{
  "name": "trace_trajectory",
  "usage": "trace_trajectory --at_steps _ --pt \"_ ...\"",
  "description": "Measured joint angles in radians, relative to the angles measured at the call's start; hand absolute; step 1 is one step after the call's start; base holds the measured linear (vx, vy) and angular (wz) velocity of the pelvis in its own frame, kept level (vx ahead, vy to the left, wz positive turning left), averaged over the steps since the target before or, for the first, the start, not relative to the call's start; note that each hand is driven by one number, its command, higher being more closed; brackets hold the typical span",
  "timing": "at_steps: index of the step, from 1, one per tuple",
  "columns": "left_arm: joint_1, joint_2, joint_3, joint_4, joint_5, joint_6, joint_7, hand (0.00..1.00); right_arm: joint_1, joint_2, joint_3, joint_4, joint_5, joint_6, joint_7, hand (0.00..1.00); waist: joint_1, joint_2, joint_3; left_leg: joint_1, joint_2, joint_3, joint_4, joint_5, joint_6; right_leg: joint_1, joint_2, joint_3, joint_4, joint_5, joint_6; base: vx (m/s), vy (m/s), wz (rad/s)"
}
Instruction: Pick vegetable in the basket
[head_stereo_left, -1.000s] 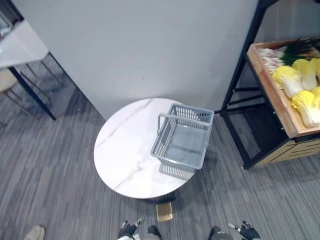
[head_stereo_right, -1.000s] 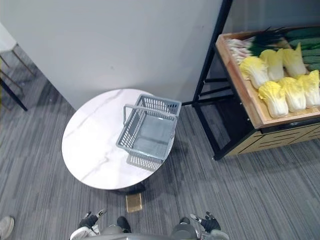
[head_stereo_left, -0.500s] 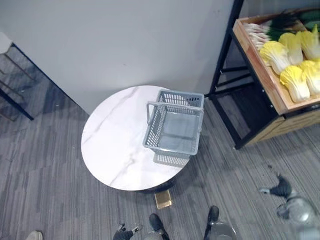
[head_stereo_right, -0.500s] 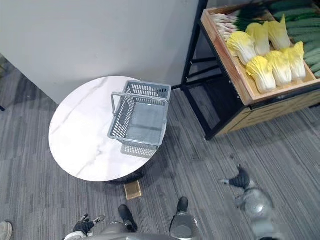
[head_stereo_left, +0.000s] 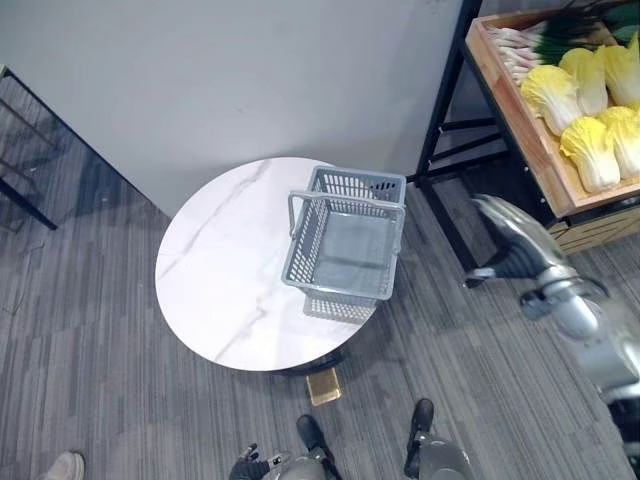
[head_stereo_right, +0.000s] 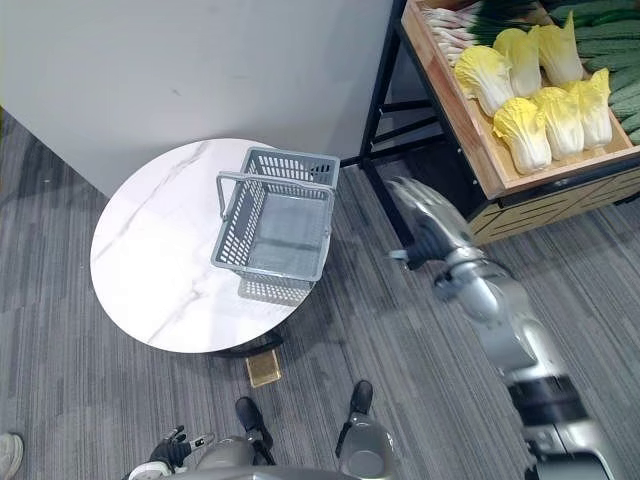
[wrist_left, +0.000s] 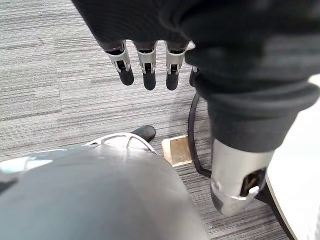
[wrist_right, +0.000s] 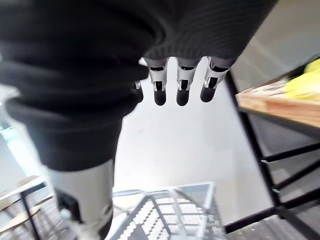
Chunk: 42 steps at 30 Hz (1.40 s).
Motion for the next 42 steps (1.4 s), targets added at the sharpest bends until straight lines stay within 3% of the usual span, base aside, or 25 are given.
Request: trace_trajectory --at_steps 6,11,14,24,30,42 --pt "-0.008 0.000 -0.010 0.005 -0.002 0.004 0.004 0.00 -0.272 0.002 0.203 0.167 0.000 0.016 0.037 0.00 0.049 -0.003 0.003 -0.023 -0.001 -0.029 0.000 0.010 0.013 0.001 0.000 -0.027 -0.008 0.006 -0.003 0.01 -0.014 0.13" --pt "-0.019 0.000 -0.009 -0.006 -0.023 0.002 0.007 0.00 -0.458 0.056 0.257 0.330 0.000 0.040 0.040 0.00 0.056 -0.007 0.043 -0.041 -0.001 -0.052 0.000 0.017 0.022 -0.002 -0.001 -0.047 -0.009 0.010 -0.005 0.00 -0.010 0.12" --pt "-0.041 0.000 -0.007 -0.006 -0.039 0.001 0.009 0.00 -0.549 0.071 0.283 0.431 -0.004 0.061 0.039 0.00 0.079 -0.004 0.074 -0.057 -0.001 -0.058 0.000 0.020 0.024 -0.014 -0.002 -0.051 -0.009 0.010 -0.005 0.00 -0.007 0.05" --pt "-0.066 -0.007 0.001 -0.034 -0.078 -0.013 0.040 0.00 -0.758 0.170 0.280 0.697 -0.012 0.119 0.011 0.00 0.099 0.006 0.137 -0.127 -0.003 -0.087 0.000 0.038 0.033 -0.055 -0.003 -0.086 -0.016 0.020 -0.009 0.07 -0.007 0.09" --pt "-0.083 -0.006 -0.019 -0.049 -0.079 -0.018 0.052 0.00 -0.831 0.213 0.225 0.789 -0.012 0.136 -0.015 0.00 0.107 0.011 0.181 -0.135 -0.003 -0.102 0.000 0.044 0.029 -0.055 -0.003 -0.097 -0.016 0.020 -0.009 0.04 -0.003 0.06" --pt "-0.100 -0.001 -0.065 -0.068 -0.079 -0.024 0.080 0.00 -0.899 0.278 0.134 0.943 -0.011 0.160 -0.033 0.00 0.112 0.024 0.211 -0.152 -0.002 -0.107 0.000 0.051 0.024 -0.067 -0.003 -0.102 -0.014 0.022 -0.012 0.03 -0.002 0.02"
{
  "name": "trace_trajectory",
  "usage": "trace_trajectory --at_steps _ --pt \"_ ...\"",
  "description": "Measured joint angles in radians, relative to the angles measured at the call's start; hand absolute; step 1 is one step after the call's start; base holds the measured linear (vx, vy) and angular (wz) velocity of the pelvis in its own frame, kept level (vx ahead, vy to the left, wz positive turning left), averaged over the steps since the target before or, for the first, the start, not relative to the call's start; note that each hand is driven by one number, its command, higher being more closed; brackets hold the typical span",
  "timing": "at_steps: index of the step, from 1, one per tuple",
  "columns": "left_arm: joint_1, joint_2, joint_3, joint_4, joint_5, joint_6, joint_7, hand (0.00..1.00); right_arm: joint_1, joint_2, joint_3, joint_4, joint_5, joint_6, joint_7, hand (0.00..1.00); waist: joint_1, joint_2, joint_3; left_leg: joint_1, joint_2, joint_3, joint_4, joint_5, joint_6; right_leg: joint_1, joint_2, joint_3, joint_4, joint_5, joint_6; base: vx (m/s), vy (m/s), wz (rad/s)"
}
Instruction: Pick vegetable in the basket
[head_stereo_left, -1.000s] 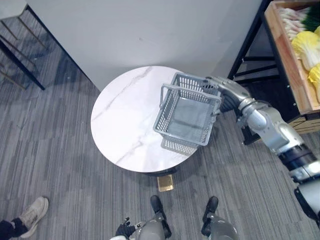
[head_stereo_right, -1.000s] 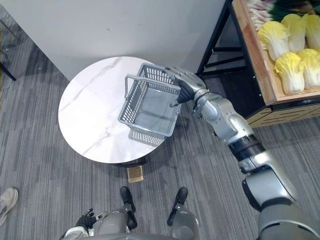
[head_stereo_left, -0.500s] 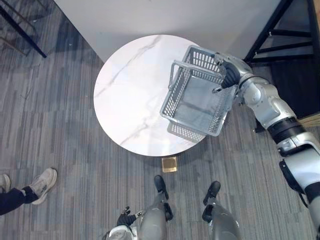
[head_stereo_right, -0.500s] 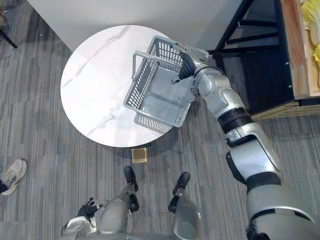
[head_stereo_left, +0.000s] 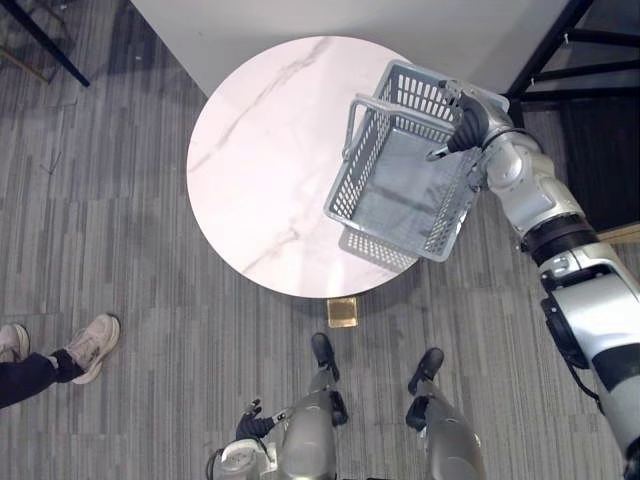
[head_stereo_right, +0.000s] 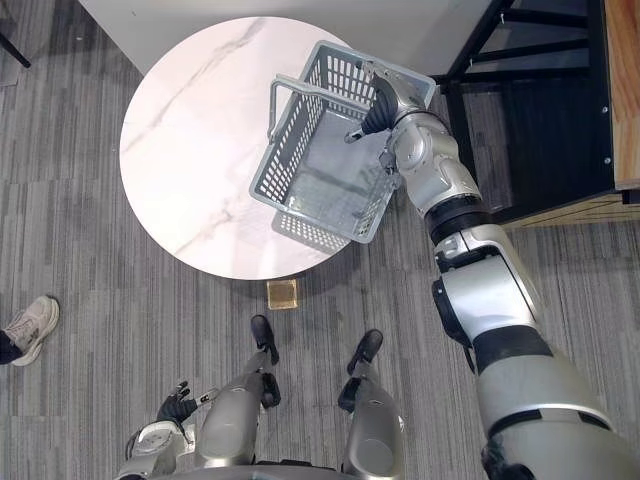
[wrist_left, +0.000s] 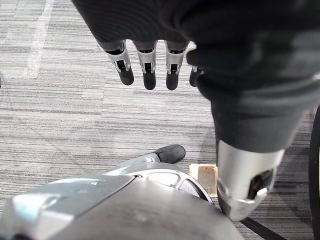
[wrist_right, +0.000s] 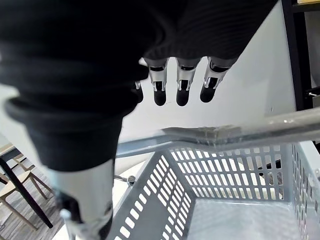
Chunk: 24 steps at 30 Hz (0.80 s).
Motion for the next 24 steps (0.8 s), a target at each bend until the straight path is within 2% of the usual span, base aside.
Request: trace_trajectory --at_steps 13,14,24 --pt "-0.024 0.004 -0.047 -0.007 0.002 -0.010 0.005 0.00 -0.032 0.002 -0.042 0.079 0.007 0.005 -0.023 0.00 0.003 0.024 0.036 -0.016 -0.001 -0.004 0.000 0.004 0.002 -0.010 -0.002 -0.009 0.002 0.000 0.000 0.04 -0.001 0.02" --pt "-0.024 0.006 -0.053 -0.007 0.002 -0.011 0.007 0.00 -0.036 0.002 -0.042 0.079 0.007 0.005 -0.026 1.00 0.003 0.024 0.036 -0.020 -0.001 -0.004 0.000 0.004 0.002 -0.015 -0.002 -0.009 0.004 0.000 0.000 0.05 -0.005 0.00" --pt "-0.033 0.011 -0.081 -0.007 0.003 -0.010 0.024 0.00 -0.043 0.001 -0.043 0.083 0.007 0.004 -0.048 1.00 0.006 0.029 0.040 -0.028 -0.003 -0.006 0.000 0.006 0.002 -0.023 -0.005 -0.012 0.007 0.000 0.000 0.04 -0.003 0.00"
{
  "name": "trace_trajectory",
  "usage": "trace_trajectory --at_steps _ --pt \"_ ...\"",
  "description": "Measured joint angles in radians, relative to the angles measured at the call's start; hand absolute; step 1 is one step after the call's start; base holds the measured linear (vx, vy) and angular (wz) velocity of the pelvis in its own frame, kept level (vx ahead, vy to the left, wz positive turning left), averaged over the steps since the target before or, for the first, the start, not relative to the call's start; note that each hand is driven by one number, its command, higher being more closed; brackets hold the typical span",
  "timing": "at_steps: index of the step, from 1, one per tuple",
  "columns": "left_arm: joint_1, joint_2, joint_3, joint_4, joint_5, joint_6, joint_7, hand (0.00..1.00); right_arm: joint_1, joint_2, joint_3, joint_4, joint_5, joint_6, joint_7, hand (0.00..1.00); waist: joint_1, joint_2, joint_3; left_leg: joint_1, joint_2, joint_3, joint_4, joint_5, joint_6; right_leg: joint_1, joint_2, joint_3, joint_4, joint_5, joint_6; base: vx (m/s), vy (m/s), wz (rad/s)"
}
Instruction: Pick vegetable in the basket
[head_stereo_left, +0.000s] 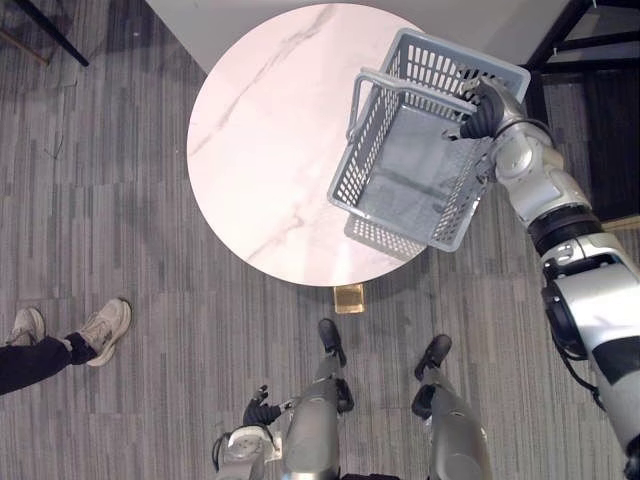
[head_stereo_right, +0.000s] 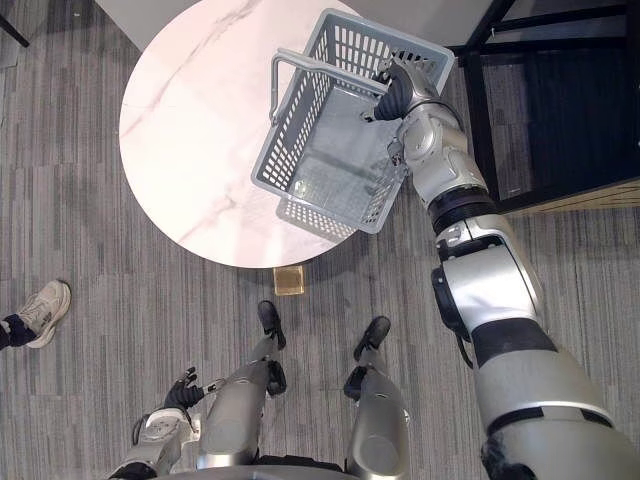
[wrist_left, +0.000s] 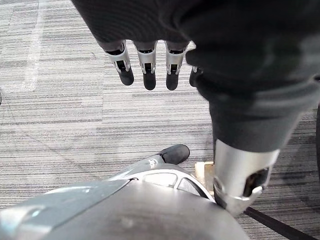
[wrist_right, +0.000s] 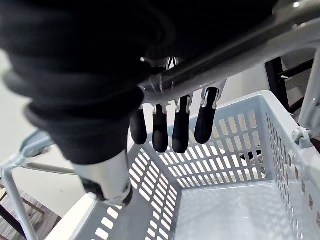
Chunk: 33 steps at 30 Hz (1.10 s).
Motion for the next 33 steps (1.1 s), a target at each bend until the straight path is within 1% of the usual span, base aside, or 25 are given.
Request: trace_trajectory --at_steps 7,10,13,17,19,22,24,25,26,29,31,33 --pt "-0.001 0.000 -0.003 0.000 0.002 0.000 0.008 0.00 0.000 -0.002 0.005 0.008 -0.007 0.001 -0.008 1.00 0.000 0.000 0.000 0.000 -0.001 -0.004 0.000 0.000 0.000 0.000 -0.002 -0.001 0.003 0.000 0.000 0.04 -0.003 0.01" --pt "-0.002 0.001 -0.003 0.000 0.007 0.001 0.009 0.00 0.001 -0.012 0.048 0.008 -0.013 0.001 -0.006 1.00 -0.001 0.000 0.000 0.001 -0.001 -0.003 0.000 0.000 0.000 0.000 -0.003 -0.001 0.006 0.000 0.000 0.03 0.000 0.00" --pt "-0.008 0.000 -0.001 0.004 0.012 0.004 0.009 0.00 0.018 -0.010 0.113 -0.026 -0.048 0.000 0.011 1.00 0.000 0.000 0.000 0.013 -0.001 0.008 0.000 0.000 0.000 0.000 -0.003 0.011 0.011 0.000 0.000 0.00 0.000 -0.10" --pt "-0.014 -0.001 0.009 0.004 0.030 0.022 0.009 0.00 0.094 -0.011 0.205 -0.149 -0.056 -0.014 0.054 1.00 0.000 -0.002 -0.001 0.040 0.001 0.035 0.000 0.000 0.000 0.004 -0.004 0.042 0.026 -0.001 -0.001 0.03 -0.004 -0.17" --pt "-0.015 0.001 0.011 0.004 0.057 0.022 0.007 0.00 0.150 -0.012 0.259 -0.230 -0.086 -0.036 0.089 1.00 -0.009 -0.007 -0.004 0.059 0.002 0.047 0.000 0.000 0.000 0.008 -0.004 0.055 0.034 -0.003 -0.004 0.02 -0.008 -0.17" --pt "-0.016 0.002 0.016 0.004 0.062 0.023 0.003 0.00 0.209 -0.034 0.308 -0.310 -0.086 -0.066 0.115 1.00 -0.012 -0.011 -0.006 0.075 0.003 0.062 0.000 0.000 0.000 0.010 -0.004 0.072 0.041 -0.005 -0.005 0.00 -0.010 -0.14" --pt "-0.017 0.003 0.032 0.010 0.090 0.024 -0.006 0.00 0.258 -0.047 0.324 -0.367 -0.086 -0.088 0.139 1.00 -0.020 -0.020 -0.011 0.081 0.004 0.066 0.000 0.000 0.000 0.009 -0.004 0.080 0.046 -0.005 -0.006 0.00 -0.014 -0.09" --pt "-0.015 0.006 0.041 0.013 0.096 0.025 -0.009 0.00 0.287 -0.050 0.326 -0.382 -0.084 -0.096 0.140 1.00 -0.025 -0.030 -0.017 0.085 0.004 0.068 0.000 0.000 0.000 0.008 -0.004 0.085 0.049 -0.005 -0.006 0.00 -0.013 -0.08" --pt "-0.013 0.009 0.042 0.014 0.096 0.025 -0.011 0.00 0.299 -0.050 0.329 -0.389 -0.084 -0.096 0.142 1.00 -0.026 -0.036 -0.021 0.086 0.004 0.070 0.000 -0.001 0.000 0.008 -0.004 0.088 0.049 -0.005 -0.006 0.01 -0.013 -0.10" --pt "-0.012 0.027 0.048 0.033 0.098 0.027 -0.016 0.00 0.344 -0.050 0.345 -0.406 -0.076 -0.099 0.159 1.00 -0.037 -0.068 -0.046 0.089 0.004 0.077 0.000 -0.001 0.000 0.002 -0.005 0.100 0.048 -0.004 -0.006 0.02 -0.015 -0.09" --pt "-0.012 0.030 0.049 0.034 0.108 0.031 -0.020 0.00 0.361 -0.053 0.345 -0.410 -0.074 -0.104 0.160 1.00 -0.040 -0.077 -0.052 0.092 0.004 0.083 0.000 -0.001 0.000 0.001 -0.005 0.105 0.047 -0.003 -0.005 0.01 -0.013 -0.09" --pt "-0.012 0.030 0.049 0.034 0.133 0.036 -0.021 0.00 0.372 -0.053 0.346 -0.410 -0.068 -0.105 0.161 1.00 -0.040 -0.077 -0.060 0.094 0.005 0.089 0.000 -0.001 0.000 0.001 -0.003 0.112 0.038 0.006 -0.007 0.02 -0.019 -0.12"
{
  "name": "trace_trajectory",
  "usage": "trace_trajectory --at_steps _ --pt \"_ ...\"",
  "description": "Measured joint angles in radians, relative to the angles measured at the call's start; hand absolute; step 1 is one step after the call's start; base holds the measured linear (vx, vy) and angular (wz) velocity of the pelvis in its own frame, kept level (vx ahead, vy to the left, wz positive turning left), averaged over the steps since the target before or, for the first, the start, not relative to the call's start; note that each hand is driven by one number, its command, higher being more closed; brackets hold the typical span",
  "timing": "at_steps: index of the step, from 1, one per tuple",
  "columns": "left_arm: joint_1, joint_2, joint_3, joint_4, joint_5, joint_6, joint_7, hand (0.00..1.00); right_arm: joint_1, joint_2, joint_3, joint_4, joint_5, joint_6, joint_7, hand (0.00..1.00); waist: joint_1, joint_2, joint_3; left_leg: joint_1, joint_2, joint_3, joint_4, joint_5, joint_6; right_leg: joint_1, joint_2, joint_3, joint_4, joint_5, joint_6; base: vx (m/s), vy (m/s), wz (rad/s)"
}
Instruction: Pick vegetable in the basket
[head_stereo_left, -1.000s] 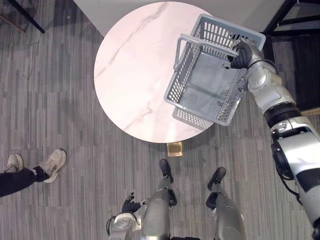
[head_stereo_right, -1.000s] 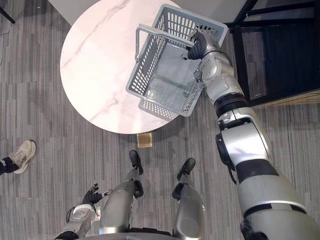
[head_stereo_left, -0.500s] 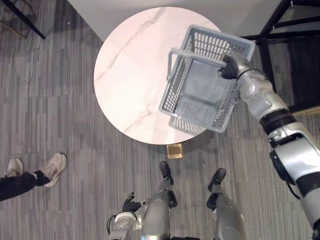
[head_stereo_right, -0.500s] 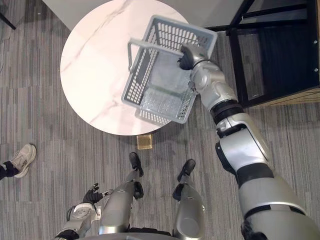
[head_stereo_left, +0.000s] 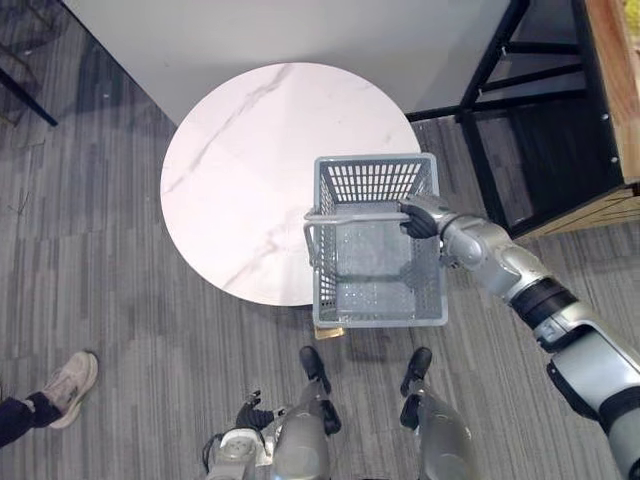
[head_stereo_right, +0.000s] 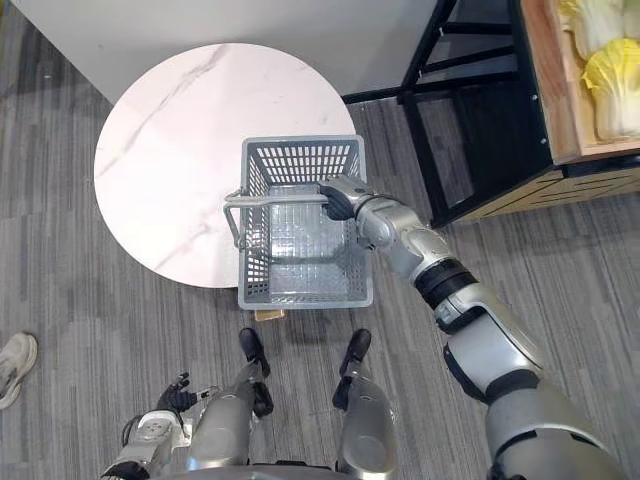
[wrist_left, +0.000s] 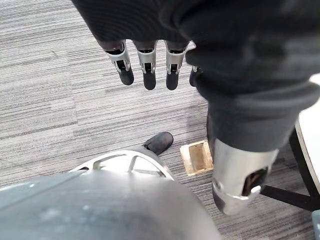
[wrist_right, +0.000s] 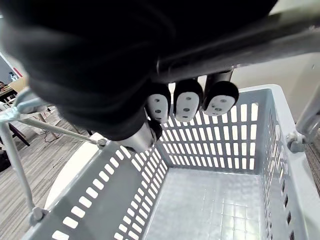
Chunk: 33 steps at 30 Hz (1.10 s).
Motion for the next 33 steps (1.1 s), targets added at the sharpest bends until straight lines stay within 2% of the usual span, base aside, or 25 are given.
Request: trace_trajectory --at_steps 14,17,19,25,28,33 --pt "0.006 -0.005 0.001 0.015 0.003 0.002 0.005 0.00 0.033 -0.018 0.008 -0.008 0.002 -0.001 0.015 1.00 -0.002 0.002 -0.054 -0.001 -0.002 0.000 0.000 0.000 0.001 0.029 0.013 0.000 -0.076 0.044 0.000 0.04 -0.020 -0.01" --pt "0.013 -0.008 0.003 0.015 0.004 0.001 0.011 0.00 0.049 -0.038 0.009 -0.060 0.002 -0.001 0.015 1.00 -0.006 -0.001 -0.067 0.000 -0.001 -0.003 0.000 0.001 0.001 0.041 0.016 -0.006 -0.095 0.053 0.000 0.04 -0.019 0.05" --pt "0.018 -0.010 0.017 0.016 0.004 0.002 0.015 0.00 0.065 -0.074 0.009 -0.135 0.003 -0.006 0.015 1.00 -0.011 0.000 -0.073 0.003 -0.001 -0.004 0.000 0.001 0.001 0.049 0.017 -0.008 -0.099 0.054 0.000 0.04 -0.016 0.03" --pt "0.049 -0.012 0.031 0.020 0.041 0.003 0.015 0.00 0.177 -0.214 0.018 -0.373 0.119 -0.056 0.024 1.00 -0.028 -0.012 -0.135 0.046 0.004 0.000 0.000 -0.004 -0.005 0.094 0.031 -0.002 -0.120 0.055 0.003 0.06 -0.031 -0.05" --pt "0.071 -0.009 0.037 0.027 0.042 0.003 0.000 0.00 0.281 -0.302 0.018 -0.494 0.206 -0.077 0.069 1.00 -0.036 -0.026 -0.173 0.065 0.013 0.004 -0.001 -0.013 -0.013 0.113 0.042 0.008 -0.136 0.055 0.003 0.05 -0.037 -0.11" --pt "0.087 -0.003 0.038 0.037 0.043 0.003 -0.012 0.00 0.384 -0.371 0.011 -0.563 0.269 -0.086 0.125 1.00 -0.052 -0.035 -0.205 0.084 0.020 0.011 -0.006 -0.027 -0.026 0.127 0.050 0.022 -0.148 0.054 0.006 0.01 -0.032 -0.10"
